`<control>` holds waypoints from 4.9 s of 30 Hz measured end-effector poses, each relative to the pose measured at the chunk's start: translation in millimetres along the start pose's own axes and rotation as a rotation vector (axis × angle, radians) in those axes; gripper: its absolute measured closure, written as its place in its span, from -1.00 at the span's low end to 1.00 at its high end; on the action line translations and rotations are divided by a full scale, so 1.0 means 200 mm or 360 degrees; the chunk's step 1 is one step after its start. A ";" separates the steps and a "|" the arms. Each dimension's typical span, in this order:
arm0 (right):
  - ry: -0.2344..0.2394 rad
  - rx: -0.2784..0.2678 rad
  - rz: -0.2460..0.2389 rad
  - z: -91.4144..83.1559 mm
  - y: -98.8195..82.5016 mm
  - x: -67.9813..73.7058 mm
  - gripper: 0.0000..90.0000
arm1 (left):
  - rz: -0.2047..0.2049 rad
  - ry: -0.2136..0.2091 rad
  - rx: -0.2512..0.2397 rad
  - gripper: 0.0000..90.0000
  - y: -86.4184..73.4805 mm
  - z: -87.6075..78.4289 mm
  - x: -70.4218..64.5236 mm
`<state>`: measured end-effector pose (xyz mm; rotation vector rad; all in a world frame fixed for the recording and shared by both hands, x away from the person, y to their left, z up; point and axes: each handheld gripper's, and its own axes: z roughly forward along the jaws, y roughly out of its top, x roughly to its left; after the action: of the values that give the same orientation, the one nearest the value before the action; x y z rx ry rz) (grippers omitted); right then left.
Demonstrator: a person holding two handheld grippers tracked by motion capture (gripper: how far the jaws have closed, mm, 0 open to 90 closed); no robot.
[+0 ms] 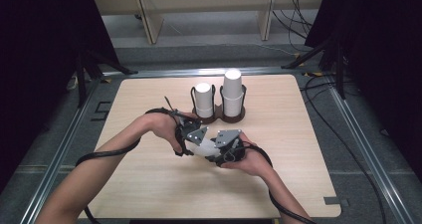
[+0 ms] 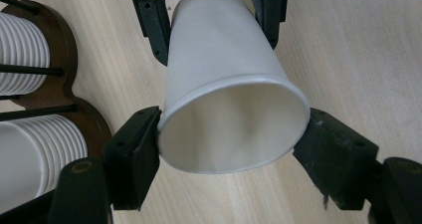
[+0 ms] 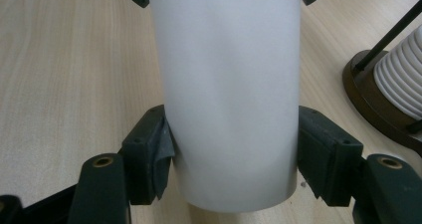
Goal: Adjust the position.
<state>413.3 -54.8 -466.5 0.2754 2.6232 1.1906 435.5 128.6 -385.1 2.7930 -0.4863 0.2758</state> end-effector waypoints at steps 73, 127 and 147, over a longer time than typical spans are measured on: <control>-0.0576 -0.0524 0.0597 -0.08 -0.16 0.03 -0.22 | -0.1492 0.0580 -0.1443 -0.85 -0.17 0.19 -0.17; -0.0577 -0.0521 0.0489 -0.05 -0.12 0.05 -0.28 | -0.1579 0.0581 -0.1490 -0.59 -0.10 0.26 -0.10; -0.0649 -0.0451 0.0438 -0.13 -0.15 0.09 -0.66 | -0.1471 0.0871 -0.1266 -0.48 -0.22 0.11 -0.23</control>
<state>386.7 -88.4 -474.6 0.7533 2.0853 1.3977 411.6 174.6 -428.1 1.7837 0.6725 0.4639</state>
